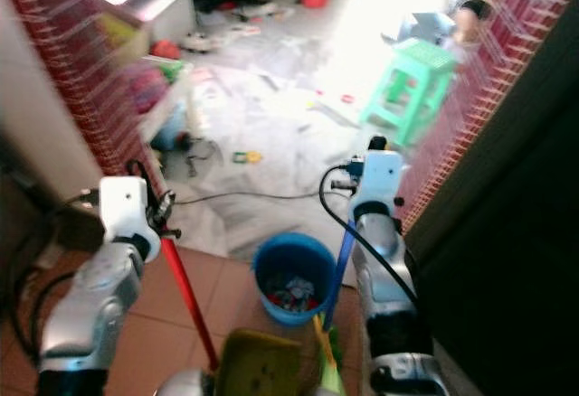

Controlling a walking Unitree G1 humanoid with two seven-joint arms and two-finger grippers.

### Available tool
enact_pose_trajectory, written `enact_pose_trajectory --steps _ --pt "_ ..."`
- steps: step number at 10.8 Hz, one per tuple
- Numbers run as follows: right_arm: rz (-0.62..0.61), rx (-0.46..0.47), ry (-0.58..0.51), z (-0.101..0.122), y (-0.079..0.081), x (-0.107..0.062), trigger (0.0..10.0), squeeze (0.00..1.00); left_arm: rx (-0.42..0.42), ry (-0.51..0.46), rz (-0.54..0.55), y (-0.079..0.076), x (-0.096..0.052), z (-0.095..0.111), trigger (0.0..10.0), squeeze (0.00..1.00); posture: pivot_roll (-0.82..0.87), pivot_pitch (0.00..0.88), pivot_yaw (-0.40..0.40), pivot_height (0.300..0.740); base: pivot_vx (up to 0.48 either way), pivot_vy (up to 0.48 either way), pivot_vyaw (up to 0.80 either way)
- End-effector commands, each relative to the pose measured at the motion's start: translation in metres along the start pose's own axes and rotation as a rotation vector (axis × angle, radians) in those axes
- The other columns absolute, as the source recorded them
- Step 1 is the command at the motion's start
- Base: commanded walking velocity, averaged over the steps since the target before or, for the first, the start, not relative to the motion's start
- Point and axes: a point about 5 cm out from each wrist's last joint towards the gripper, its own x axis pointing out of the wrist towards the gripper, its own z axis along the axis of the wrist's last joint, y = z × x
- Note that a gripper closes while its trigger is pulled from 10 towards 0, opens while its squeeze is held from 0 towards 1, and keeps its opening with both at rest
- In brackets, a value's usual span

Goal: Sweep floor

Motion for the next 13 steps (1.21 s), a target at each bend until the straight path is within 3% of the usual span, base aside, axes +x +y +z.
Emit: enact_pose_trajectory --steps 1,4,7,11,13 --pt "0.017 0.073 -0.079 0.022 0.009 0.007 10.0 0.0 0.064 -0.033 0.007 0.004 -0.004 0.011 10.0 0.0 0.0 0.0 0.013 0.74 0.0 0.48 0.0" --pt "-0.045 0.053 -0.054 0.018 -0.005 0.004 10.0 0.0 0.113 -0.05 -0.071 -0.01 0.001 0.019 10.0 0.0 -0.03 0.0 0.014 0.74 0.0 0.407 0.0" --pt "-0.048 0.035 -0.031 0.014 -0.012 0.002 10.0 0.0 0.101 -0.111 -0.086 -0.02 0.007 0.029 10.0 0.0 -0.05 0.0 -0.023 0.74 0.0 0.0 0.0" --pt "-0.025 0.032 0.002 0.007 -0.007 -0.001 10.0 0.0 0.078 -0.112 -0.051 -0.018 0.0 0.021 10.0 0.0 -0.03 0.0 -0.055 0.74 0.0 0.0 0.0" --pt "-0.01 0.017 0.004 0.008 -0.007 -0.001 10.0 0.0 0.141 -0.116 -0.028 -0.017 0.001 0.018 10.0 0.0 -0.05 0.0 -0.059 0.74 0.0 0.0 0.0"
